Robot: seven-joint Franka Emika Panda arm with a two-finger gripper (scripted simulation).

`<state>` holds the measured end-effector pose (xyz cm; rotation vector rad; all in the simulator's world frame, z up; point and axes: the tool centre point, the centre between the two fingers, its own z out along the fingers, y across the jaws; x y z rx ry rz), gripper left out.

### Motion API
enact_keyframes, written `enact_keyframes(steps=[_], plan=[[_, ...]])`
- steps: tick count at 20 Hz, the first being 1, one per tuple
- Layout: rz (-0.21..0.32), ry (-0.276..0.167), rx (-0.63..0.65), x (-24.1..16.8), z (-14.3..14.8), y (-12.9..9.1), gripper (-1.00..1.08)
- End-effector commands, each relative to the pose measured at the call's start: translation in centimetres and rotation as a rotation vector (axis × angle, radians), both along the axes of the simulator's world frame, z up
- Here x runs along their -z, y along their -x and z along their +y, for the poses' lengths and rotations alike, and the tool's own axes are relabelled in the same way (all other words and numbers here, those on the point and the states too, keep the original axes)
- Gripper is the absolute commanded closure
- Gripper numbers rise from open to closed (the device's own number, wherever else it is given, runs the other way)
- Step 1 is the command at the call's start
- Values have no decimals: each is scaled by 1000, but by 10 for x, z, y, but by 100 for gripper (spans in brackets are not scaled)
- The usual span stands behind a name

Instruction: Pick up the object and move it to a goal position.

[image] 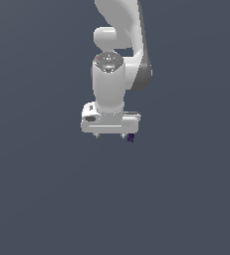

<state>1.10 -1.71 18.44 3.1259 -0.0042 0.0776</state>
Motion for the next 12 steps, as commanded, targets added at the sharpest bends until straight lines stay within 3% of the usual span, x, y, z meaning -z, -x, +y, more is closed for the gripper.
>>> enact_keyframes(steps=[1,12], plan=[[0,0,0,0,0,0,-92],[47,16,34,15,-24,12,-92]])
